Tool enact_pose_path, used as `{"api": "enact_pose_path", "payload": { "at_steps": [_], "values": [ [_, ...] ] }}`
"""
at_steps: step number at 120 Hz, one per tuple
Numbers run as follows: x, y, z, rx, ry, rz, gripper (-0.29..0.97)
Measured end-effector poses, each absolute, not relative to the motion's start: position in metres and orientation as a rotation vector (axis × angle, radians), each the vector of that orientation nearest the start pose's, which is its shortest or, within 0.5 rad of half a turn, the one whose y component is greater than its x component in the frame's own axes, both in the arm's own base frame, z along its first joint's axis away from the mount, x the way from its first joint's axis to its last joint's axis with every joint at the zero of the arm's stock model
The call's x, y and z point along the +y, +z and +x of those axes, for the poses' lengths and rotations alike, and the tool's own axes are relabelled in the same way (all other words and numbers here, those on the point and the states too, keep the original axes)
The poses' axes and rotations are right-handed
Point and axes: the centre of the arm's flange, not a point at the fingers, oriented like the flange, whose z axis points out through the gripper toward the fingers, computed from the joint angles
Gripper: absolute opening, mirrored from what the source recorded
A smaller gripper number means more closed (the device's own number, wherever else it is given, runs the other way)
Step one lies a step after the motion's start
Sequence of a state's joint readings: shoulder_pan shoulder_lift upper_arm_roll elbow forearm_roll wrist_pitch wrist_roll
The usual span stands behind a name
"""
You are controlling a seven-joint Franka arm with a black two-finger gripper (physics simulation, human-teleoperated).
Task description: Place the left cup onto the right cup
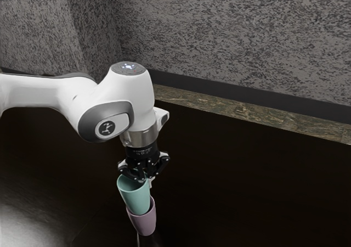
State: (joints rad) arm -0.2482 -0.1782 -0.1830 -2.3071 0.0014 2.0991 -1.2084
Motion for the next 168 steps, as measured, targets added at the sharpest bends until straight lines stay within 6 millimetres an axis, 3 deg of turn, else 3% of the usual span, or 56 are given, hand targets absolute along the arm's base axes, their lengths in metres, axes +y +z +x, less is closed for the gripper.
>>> {"api": "enact_pose_path", "payload": {
  "at_steps": [48, 79, 112, 144, 168],
  "values": [
    [-0.199, 0.406, 0.437, -1.190, 0.015, -2.848, -0.10],
    [-0.200, 0.407, 0.437, -1.194, 0.012, -2.850, 0.40],
    [-0.199, 0.412, 0.435, -1.201, 0.004, -2.850, 0.60],
    [-0.197, 0.435, 0.431, -1.207, -0.046, -2.866, 0.66],
    [-0.201, 0.465, 0.438, -1.176, -0.108, -2.877, 0.67]
  ]
}}
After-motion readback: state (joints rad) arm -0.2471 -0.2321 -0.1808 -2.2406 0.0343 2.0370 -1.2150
